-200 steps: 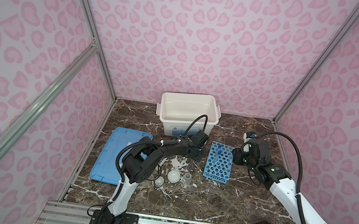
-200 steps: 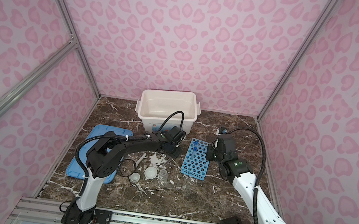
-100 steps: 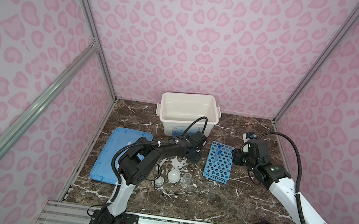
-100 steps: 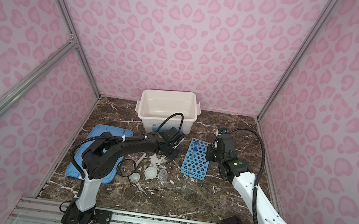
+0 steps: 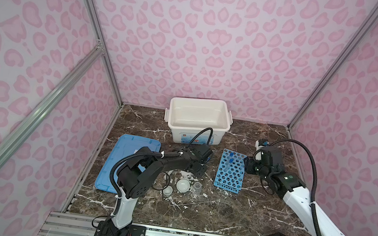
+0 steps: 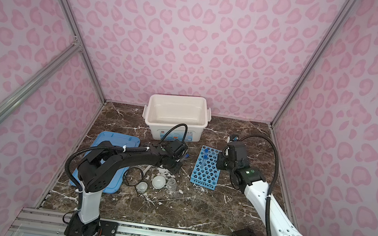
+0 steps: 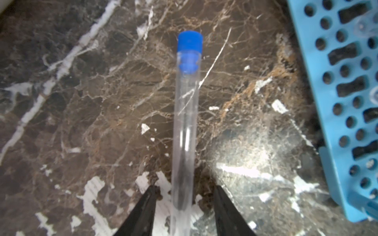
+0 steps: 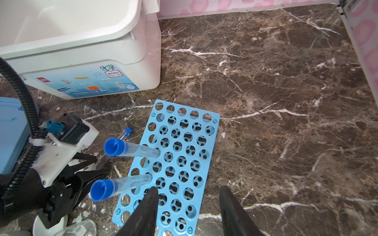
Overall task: Organize the chemistry lab equipment
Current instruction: 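Lower the left gripper onto the last blue-capped tube on the table and close, then lift the tube upright with the left gripper while the right gripper moves toward it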
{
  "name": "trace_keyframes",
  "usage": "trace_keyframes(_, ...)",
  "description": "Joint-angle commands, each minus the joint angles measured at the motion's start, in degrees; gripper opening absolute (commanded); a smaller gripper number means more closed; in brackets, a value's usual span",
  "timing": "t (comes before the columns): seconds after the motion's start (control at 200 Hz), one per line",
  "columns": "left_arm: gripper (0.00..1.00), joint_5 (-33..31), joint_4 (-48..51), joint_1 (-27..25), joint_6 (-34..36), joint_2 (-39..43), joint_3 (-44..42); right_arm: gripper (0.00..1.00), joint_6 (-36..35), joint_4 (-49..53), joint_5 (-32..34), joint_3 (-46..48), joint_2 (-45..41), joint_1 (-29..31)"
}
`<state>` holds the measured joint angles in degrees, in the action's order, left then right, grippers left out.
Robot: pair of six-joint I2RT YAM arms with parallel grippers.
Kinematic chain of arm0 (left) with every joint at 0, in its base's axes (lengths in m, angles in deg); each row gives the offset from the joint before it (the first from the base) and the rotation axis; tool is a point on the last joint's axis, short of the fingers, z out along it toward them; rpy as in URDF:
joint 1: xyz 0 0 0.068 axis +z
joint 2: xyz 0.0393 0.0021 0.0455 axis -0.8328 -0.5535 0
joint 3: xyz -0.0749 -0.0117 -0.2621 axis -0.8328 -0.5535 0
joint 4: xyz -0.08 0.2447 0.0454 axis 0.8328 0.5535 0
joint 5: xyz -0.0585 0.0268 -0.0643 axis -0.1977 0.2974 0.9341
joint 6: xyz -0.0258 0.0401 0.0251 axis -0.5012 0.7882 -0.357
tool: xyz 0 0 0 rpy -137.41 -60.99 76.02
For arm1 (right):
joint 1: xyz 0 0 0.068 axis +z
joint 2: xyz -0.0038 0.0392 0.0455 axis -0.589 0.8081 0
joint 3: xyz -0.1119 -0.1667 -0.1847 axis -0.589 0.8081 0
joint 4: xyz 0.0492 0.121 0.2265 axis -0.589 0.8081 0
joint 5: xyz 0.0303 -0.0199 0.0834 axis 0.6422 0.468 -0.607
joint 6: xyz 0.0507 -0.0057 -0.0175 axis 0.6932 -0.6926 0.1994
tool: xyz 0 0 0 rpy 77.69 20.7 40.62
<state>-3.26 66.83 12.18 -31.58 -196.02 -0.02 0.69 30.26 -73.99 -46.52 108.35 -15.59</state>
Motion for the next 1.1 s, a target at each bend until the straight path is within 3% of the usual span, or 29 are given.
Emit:
trace_keyframes(0.0,0.45,1.0,1.09,0.03,-1.68,0.18,-0.72,0.51,0.12,-0.94,-0.24,0.13,0.37,0.0)
trace_keyframes(0.425,0.37,-1.4,1.41,0.01,-0.91,-0.02,-1.19,0.51,0.12,-0.94,-0.25,-0.03,0.81,-0.01)
trace_keyframes(0.46,0.32,-1.43,1.42,0.05,-0.75,-0.09,-1.27,0.51,0.19,-1.03,-0.33,-0.1,0.9,-0.01)
trace_keyframes(0.67,0.19,-1.76,1.01,0.03,-1.01,0.2,-1.47,0.51,0.08,-1.6,-0.42,-0.09,0.73,-0.04)
trace_keyframes(0.94,0.18,-2.62,-0.13,0.0,-0.36,2.79,-0.6,0.52,-0.6,-3.33,-0.91,-0.34,-0.74,-0.1)
trace_keyframes(1.095,0.17,-3.55,-0.83,0.02,0.43,5.62,-0.06,0.55,0.06,-5.77,-6.49,0.01,-1.6,-1.95)
